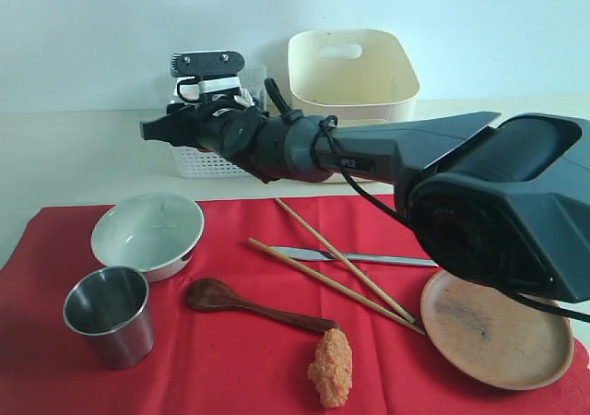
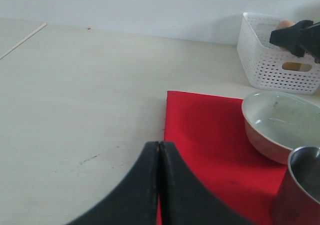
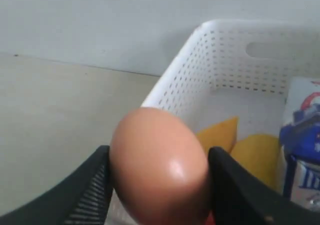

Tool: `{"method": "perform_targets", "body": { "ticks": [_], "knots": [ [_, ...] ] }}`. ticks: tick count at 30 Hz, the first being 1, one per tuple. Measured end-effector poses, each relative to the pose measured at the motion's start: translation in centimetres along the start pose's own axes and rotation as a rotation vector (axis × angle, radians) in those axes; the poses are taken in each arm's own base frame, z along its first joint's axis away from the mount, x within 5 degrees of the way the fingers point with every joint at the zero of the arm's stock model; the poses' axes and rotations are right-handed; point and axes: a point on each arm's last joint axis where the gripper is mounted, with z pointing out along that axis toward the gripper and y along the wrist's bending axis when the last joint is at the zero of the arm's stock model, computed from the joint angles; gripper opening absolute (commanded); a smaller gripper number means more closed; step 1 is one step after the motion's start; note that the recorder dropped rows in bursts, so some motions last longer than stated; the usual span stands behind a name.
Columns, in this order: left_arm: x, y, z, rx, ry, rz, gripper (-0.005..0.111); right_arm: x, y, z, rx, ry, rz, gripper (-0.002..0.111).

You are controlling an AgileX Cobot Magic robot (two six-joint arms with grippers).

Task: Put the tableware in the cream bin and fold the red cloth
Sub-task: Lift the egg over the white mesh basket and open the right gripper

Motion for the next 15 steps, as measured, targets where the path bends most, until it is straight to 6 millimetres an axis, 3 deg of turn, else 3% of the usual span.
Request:
{"method": "perform_targets", "body": {
  "ticks": [3, 5, 15],
  "knots": [
    [0.0, 0.0, 0.0, 0.000, 0.000, 0.000, 0.001, -0.2, 0.1, 0.0, -0.002, -0.007, 0.003, 0.076],
    [0.0, 0.0, 0.0, 0.000, 0.000, 0.000, 0.001, -0.3, 0.1, 0.0, -0.001, -0.010, 0.003, 0.082],
    [0.0, 0.0, 0.0, 0.000, 0.000, 0.000, 0.001, -2.0, 1.5, -1.2, -0.096, 0.062, 0.072, 0.084]
  ]
}}
